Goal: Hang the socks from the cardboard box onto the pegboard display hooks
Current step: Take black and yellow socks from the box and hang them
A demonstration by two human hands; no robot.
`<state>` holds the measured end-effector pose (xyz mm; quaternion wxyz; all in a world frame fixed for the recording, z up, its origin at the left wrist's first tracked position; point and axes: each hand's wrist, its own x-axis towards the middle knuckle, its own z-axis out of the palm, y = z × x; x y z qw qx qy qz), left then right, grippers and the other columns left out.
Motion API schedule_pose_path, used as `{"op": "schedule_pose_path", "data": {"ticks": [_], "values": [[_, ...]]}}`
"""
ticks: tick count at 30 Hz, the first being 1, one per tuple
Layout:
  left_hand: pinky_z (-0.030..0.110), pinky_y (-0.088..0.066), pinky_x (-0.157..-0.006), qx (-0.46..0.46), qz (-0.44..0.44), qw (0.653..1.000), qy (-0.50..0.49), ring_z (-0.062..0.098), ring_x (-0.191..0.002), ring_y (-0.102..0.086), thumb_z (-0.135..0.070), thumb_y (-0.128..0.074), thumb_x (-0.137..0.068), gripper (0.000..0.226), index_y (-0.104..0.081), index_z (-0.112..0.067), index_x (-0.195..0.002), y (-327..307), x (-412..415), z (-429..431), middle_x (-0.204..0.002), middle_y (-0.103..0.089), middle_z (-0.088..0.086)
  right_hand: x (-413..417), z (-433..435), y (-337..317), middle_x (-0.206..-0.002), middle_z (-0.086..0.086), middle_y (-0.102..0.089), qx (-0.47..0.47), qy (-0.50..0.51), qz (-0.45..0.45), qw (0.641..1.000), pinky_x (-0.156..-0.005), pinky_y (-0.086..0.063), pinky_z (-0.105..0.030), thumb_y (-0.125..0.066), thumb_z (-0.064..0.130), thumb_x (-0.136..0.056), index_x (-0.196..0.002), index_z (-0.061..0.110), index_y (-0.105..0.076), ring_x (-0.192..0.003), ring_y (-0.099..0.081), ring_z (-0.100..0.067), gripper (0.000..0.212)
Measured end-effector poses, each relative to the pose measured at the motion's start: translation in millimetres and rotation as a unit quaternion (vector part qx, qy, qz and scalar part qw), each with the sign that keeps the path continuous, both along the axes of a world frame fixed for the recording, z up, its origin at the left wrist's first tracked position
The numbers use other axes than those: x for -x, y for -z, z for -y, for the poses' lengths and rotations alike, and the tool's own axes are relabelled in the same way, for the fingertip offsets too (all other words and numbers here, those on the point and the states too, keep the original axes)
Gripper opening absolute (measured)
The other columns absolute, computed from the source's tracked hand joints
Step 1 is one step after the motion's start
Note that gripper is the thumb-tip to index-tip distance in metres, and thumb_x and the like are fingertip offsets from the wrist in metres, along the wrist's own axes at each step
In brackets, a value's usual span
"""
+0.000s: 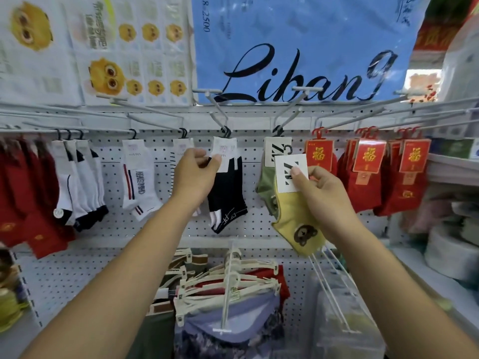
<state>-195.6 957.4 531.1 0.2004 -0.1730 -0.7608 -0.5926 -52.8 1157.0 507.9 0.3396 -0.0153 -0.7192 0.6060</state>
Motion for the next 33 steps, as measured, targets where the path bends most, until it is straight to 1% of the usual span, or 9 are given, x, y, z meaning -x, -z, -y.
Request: {"op": "schedule_pose_path", "data": {"ticks": [3, 6, 10, 13, 16, 20, 24, 29, 33], "values": [[0.022, -0.038, -0.098, -0.004, -0.095, 0.995, -0.020, 0.004, -0.120, -0.050, -0.042, -0.071, -0.092, 0.050, -0.053, -0.023, -0.135, -12.2, -12.2, 5.7, -0.130, -0.056, -0.013, 12.3, -4.5, -5.4, -0.079, -0.014, -0.057, -0.001, 0.029, -0.006, 1.000, -0.061, -0.044, -0.040, -0.062, 0.049, -0.095, -0.101, 0.010, -0.064, -0.065, -0.049, -0.024, 0.039], [0.024, -0.039, -0.101, -0.013, -0.145, 0.989, -0.002, 0.005, -0.121, -0.050, -0.044, -0.072, -0.091, 0.048, -0.055, -0.032, -0.134, -26.9, -24.8, 6.3, -0.129, -0.054, -0.019, 25.1, -12.0, -11.7, -0.078, -0.008, -0.050, -0.019, 0.078, -0.023, 0.997, -0.059, -0.037, -0.034, -0.059, 0.048, -0.097, -0.100, 0.006, -0.062, -0.064, -0.042, -0.021, 0.043], [0.025, -0.041, -0.099, -0.020, -0.154, 0.987, 0.029, 0.008, -0.121, -0.055, -0.041, -0.073, -0.091, 0.029, -0.060, -0.042, -0.117, -35.1, -31.1, -1.4, -0.122, -0.059, -0.020, 39.8, -17.0, -25.2, -0.098, -0.003, -0.069, -0.025, 0.095, -0.030, 0.995, -0.077, -0.052, -0.041, -0.059, 0.045, -0.097, -0.106, 0.016, -0.063, -0.086, -0.063, -0.023, 0.031], [0.025, -0.043, -0.103, -0.009, -0.166, 0.985, 0.044, 0.008, -0.120, -0.058, -0.035, -0.075, -0.091, 0.027, -0.064, -0.036, -0.116, -32.8, -28.0, -5.8, -0.122, -0.064, -0.017, 49.3, -17.2, -33.9, -0.097, 0.006, -0.072, -0.051, 0.097, -0.037, 0.993, -0.076, -0.056, -0.034, -0.063, 0.040, -0.097, -0.098, 0.026, -0.063, -0.089, -0.069, -0.015, 0.014], [0.012, -0.040, -0.098, 0.006, -0.187, 0.981, 0.042, -0.009, -0.115, -0.056, -0.027, -0.078, -0.089, 0.034, -0.061, -0.035, -0.117, -28.3, -26.4, -6.2, -0.119, -0.064, -0.019, 55.8, -17.7, -36.8, -0.093, 0.009, -0.074, -0.064, 0.075, -0.042, 0.994, -0.067, -0.055, -0.024, -0.066, 0.035, -0.096, -0.098, 0.030, -0.062, -0.081, -0.071, -0.005, 0.007], [0.002, -0.032, -0.091, 0.048, -0.183, 0.981, 0.038, -0.016, -0.115, -0.051, -0.022, -0.081, -0.085, 0.048, -0.056, -0.035, -0.124, -23.9, -24.5, -3.4, -0.119, -0.060, -0.025, 62.8, -17.4, -33.2, -0.096, 0.005, -0.076, -0.080, 0.063, -0.020, 0.995, -0.067, -0.058, -0.027, -0.066, 0.034, -0.095, -0.102, 0.027, -0.062, -0.080, -0.073, -0.009, 0.011], [-0.008, -0.029, -0.083, 0.073, -0.187, 0.979, 0.029, -0.033, -0.105, -0.043, -0.021, -0.081, -0.085, 0.052, -0.052, -0.039, -0.125, -21.2, -22.2, -1.2, -0.118, -0.057, -0.028, 66.5, -20.7, -29.0, -0.097, 0.005, -0.076, -0.083, 0.063, -0.015, 0.994, -0.060, -0.054, -0.018, -0.067, 0.035, -0.095, -0.097, 0.030, -0.061, -0.079, -0.073, -0.005, 0.008], [0.010, -0.035, -0.092, 0.083, -0.172, 0.981, 0.029, -0.020, -0.115, -0.048, -0.021, -0.082, -0.085, 0.059, -0.048, -0.044, -0.126, -20.0, -24.8, -0.4, -0.119, -0.056, -0.030, 67.7, -23.9, -28.6, -0.103, 0.002, -0.075, -0.078, 0.051, 0.015, 0.996, -0.085, -0.060, -0.042, -0.069, 0.035, -0.093, -0.108, 0.020, -0.063, -0.095, -0.072, -0.016, 0.022], [0.010, -0.034, -0.091, 0.101, -0.164, 0.980, 0.046, -0.023, -0.115, -0.045, -0.025, -0.081, -0.085, 0.059, -0.045, -0.048, -0.126, -21.2, -30.7, 4.5, -0.120, -0.053, -0.032, 57.3, -21.2, -21.5, -0.106, 0.003, -0.065, -0.095, 0.088, 0.036, 0.991, -0.079, -0.053, -0.026, -0.071, 0.036, -0.092, -0.116, 0.018, -0.055, -0.099, -0.064, -0.014, 0.035]]}}
